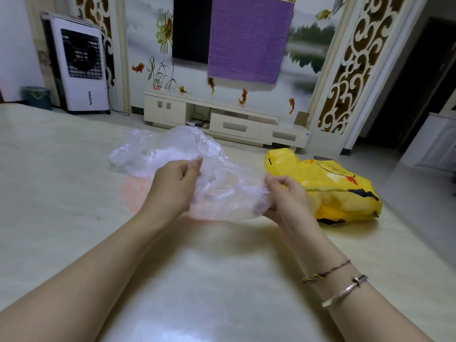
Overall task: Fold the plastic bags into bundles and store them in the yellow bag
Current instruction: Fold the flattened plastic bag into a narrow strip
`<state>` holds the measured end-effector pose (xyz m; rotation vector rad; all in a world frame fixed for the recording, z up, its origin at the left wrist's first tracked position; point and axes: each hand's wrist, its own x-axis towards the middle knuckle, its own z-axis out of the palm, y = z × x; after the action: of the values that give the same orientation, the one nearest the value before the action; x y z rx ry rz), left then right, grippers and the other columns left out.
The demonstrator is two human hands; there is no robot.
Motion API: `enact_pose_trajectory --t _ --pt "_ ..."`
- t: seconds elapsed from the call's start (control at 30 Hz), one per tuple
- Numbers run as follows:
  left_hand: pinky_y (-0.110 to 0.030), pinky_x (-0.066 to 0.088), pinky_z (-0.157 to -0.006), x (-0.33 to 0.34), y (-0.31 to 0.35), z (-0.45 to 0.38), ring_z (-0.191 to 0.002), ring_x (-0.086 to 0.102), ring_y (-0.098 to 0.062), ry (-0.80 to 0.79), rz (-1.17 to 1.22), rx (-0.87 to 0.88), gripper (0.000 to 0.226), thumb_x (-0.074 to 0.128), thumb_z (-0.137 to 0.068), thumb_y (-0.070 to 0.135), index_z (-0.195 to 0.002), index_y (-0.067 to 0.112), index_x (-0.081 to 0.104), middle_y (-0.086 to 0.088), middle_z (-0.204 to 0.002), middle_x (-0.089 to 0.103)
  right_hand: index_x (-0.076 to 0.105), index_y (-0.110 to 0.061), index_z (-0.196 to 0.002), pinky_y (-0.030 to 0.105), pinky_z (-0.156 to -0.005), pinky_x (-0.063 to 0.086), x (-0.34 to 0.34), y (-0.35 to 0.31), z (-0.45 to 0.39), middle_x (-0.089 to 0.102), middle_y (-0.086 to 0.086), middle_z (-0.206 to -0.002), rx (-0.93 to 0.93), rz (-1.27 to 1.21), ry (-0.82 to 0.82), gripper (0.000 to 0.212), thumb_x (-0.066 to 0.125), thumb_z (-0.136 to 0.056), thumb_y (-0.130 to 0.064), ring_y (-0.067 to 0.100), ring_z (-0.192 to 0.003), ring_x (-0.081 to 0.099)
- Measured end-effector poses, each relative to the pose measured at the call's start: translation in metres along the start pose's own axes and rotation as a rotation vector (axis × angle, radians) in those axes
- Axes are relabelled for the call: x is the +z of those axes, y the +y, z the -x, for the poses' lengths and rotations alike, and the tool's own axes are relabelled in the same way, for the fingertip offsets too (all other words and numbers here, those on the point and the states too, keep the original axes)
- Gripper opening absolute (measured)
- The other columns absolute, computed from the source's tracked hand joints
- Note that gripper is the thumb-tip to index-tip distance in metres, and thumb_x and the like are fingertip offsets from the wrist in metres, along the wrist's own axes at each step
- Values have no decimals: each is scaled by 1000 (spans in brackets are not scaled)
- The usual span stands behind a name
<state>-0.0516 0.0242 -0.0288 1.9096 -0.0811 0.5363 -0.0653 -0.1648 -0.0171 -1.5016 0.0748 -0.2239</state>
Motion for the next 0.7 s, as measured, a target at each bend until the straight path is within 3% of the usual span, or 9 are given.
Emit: enact_pose_trajectory --t 0.1,0.17,0.23,0.33,0.4,0.5,0.6,0.7 --pt "-29 34 -51 -2 -10 -4 -45 38 -17 -54 -131 -62 50 46 -100 36 -60 5 46 1 -48 39 53 -6 -92 12 -35 34 2 6 -4 47 1 -58 -187 273 104 13 54 -96 -19 -2 -33 43" --pt "-27 28 -50 -1 -12 -6 -47 35 -16 -50 -149 -64 43 49 -99 28 -60 9 46 2 -51 35 53 -8 -89 13 -37 33 2 12 -9 46 -2 -55 -221 367 89 13 56 -95 -20 -1 -31 42" --pt "-21 30 -43 -1 -12 -8 -41 41 -9 -32 -131 -95 34 51 -98 23 -68 7 58 0 -54 43 51 -13 -86 18 -42 38 0 18 -13 47 -3 -55 -197 463 55 12 56 -94 -20 1 -34 45" --pt "-23 38 -49 -5 -16 -8 -53 54 -9 -28 -240 -79 25 54 -95 23 -81 7 67 -3 -64 56 48 -20 -91 32 -57 43 -3 28 -16 55 3 -63 -239 711 -7 6 55 -92 -20 16 -57 56" --pt "-28 42 -61 -8 -20 -6 -71 58 -20 -73 -419 -83 24 55 -93 29 -86 9 66 -3 -76 61 47 -17 -103 35 -57 38 -5 32 -16 53 3 -67 -293 877 -38 11 52 -93 -20 21 -67 55" --pt "-32 48 -73 -13 -23 -4 -83 60 -23 -196 -652 -120 29 55 -91 42 -97 14 62 -2 -94 63 43 -14 -113 36 -58 38 -4 31 -13 56 3 -75 -344 1023 -75 21 50 -95 -22 25 -76 56" --pt "-33 47 -82 -17 -18 -6 -100 57 -19 -220 -520 -74 35 62 -87 45 -113 23 57 2 -114 56 43 -13 -119 40 -76 47 -4 27 -6 59 5 -103 -377 1043 -107 27 48 -95 -21 24 -91 57" --pt "-27 41 -87 -19 -10 -10 -117 47 -15 -222 -358 90 35 63 -89 32 -122 26 54 8 -127 48 47 -13 -124 29 -88 39 -5 21 2 51 2 -123 -572 991 -126 30 46 -94 -11 18 -112 49"
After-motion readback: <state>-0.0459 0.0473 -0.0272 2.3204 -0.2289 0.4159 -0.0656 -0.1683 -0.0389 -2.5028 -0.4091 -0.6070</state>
